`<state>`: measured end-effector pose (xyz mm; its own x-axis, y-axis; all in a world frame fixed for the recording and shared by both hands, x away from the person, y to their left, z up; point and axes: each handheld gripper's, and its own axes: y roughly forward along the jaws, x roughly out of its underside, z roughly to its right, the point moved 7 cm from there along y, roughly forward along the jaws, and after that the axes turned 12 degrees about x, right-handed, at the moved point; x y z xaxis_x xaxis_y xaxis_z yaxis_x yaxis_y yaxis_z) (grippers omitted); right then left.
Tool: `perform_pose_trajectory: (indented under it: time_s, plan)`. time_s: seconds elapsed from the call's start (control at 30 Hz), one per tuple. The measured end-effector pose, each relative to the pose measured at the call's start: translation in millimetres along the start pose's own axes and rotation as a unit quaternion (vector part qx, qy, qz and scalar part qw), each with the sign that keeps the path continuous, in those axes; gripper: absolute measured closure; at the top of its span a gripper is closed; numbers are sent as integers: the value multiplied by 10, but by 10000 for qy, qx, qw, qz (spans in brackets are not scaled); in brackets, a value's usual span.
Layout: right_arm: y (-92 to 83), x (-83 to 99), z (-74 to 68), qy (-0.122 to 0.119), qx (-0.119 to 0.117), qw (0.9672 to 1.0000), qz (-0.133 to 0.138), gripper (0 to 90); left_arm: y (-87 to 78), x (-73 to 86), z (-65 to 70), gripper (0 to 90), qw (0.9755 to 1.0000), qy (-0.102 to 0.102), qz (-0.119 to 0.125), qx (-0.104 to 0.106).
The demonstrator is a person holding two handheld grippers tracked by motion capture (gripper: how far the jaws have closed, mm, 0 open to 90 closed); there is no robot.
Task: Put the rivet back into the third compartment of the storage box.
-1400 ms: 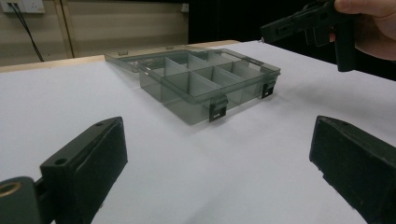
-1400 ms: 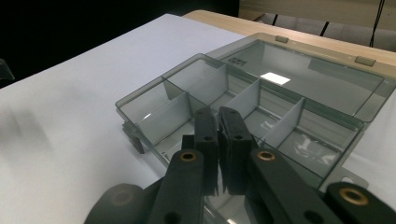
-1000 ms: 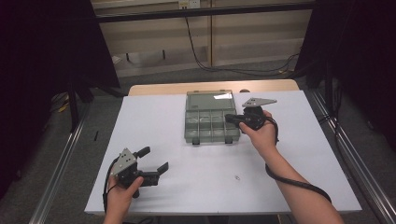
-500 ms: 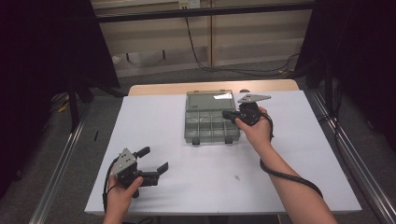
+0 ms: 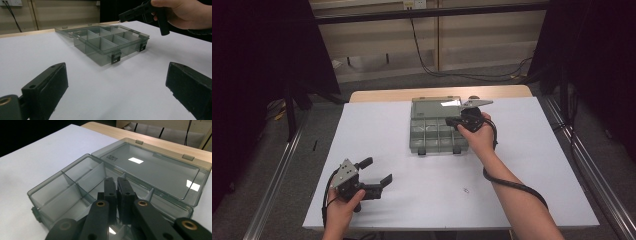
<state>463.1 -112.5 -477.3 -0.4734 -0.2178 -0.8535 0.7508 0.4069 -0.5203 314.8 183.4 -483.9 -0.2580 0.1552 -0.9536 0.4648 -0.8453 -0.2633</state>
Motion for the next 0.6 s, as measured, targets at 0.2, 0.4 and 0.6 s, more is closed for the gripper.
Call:
perform_pose_trajectory:
  time_s: [0.2, 0.4, 0.6]
  plan:
    - [104, 1, 19, 19, 93, 9999, -81, 873, -8, -7, -4, 41, 10000, -50, 66, -11]
    - [166, 5, 24, -1, 157, 9998, -124, 872, -14, -1, -10, 41, 10000, -29, 35, 0]
    - [221, 10, 19, 48, 191, 9997, -132, 864, -10, 1, -11, 41, 10000, -69, 66, -3]
